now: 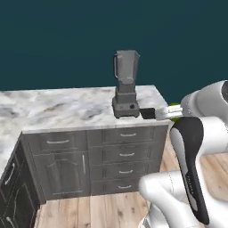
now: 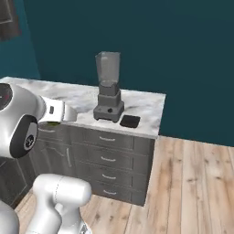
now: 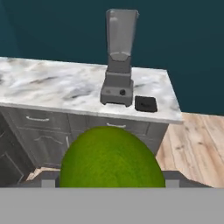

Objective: Grab the garlic and lime from the fridge, place them in the blender, close the lid, and turn on the blender to create a marinade.

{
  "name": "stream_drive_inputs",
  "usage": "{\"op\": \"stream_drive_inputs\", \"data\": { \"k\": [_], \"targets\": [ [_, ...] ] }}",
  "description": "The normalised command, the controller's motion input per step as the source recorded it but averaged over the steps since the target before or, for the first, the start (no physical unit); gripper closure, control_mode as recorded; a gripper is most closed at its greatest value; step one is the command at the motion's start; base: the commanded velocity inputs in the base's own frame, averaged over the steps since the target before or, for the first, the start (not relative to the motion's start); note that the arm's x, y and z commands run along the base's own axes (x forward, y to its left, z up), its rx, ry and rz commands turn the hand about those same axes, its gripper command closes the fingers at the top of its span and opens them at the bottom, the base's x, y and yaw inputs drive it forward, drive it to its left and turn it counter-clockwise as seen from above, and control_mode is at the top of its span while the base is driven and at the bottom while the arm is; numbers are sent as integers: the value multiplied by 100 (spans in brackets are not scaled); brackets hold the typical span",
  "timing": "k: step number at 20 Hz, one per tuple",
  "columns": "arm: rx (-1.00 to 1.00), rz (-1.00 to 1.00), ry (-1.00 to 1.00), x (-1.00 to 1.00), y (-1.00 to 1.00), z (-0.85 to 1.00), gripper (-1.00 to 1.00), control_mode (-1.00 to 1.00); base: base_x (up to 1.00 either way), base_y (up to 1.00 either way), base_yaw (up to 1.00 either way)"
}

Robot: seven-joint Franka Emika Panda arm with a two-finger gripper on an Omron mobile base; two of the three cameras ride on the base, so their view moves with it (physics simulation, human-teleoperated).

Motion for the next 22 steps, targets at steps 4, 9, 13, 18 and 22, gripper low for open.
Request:
{"op": "stream_drive_inputs", "data": {
  "k": [4, 9, 13, 18, 22],
  "targets": [
    [0, 0, 0, 0, 0, 0, 100, 100, 97, 29, -30],
    [0, 0, 0, 0, 0, 0, 100, 100, 75, 0, -34],
    [0, 0, 0, 0, 0, 0, 100, 100, 75, 3, -21],
    [0, 0, 0, 0, 0, 0, 100, 100, 29, 0, -1],
    [0, 0, 0, 0, 0, 0, 100, 100, 4, 0, 0]
  ]
}}
